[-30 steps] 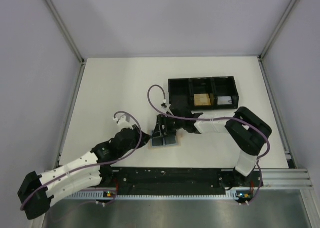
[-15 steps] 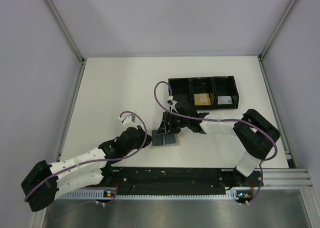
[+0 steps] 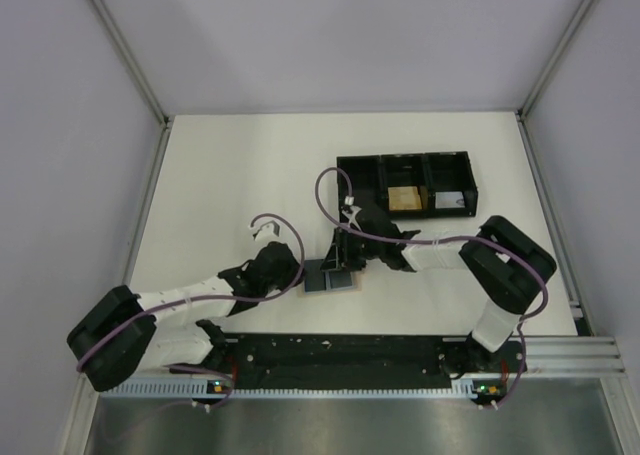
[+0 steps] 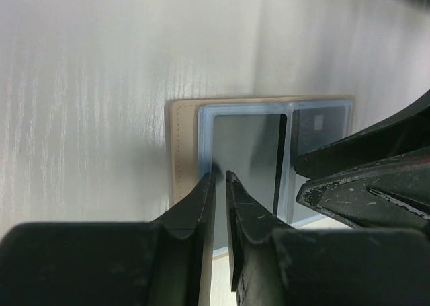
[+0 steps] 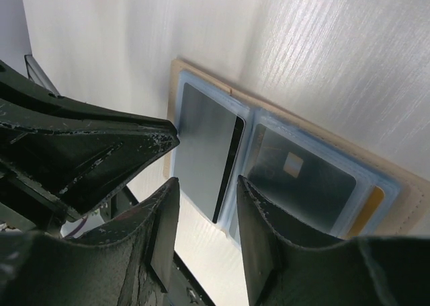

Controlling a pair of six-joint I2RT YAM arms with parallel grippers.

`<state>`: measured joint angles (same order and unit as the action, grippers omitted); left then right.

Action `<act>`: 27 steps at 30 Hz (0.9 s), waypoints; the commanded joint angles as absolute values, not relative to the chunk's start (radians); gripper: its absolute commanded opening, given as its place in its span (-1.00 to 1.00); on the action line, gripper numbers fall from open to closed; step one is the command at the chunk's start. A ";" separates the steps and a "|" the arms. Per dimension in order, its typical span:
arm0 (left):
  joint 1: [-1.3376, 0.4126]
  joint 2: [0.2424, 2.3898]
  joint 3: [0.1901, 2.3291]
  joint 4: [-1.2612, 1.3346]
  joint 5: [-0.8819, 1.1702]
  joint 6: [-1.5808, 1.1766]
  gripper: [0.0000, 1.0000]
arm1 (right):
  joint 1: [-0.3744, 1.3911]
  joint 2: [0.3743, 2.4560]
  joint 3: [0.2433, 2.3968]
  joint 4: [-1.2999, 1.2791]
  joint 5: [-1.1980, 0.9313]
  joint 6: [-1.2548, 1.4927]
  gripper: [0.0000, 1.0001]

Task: Take the credit cards out of the card holder
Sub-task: Remove the credit card from the card holder.

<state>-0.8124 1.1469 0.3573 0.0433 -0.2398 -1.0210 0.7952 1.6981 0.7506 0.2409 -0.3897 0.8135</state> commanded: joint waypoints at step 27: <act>-0.804 1.210 0.313 0.123 -0.201 -1.075 -0.85 | 0.741 1.807 0.614 0.683 -0.509 0.940 -1.00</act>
<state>-0.8047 1.2087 0.3374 0.1352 -0.2211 -1.0710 0.7578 1.7882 0.6331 0.5480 -0.4511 0.9115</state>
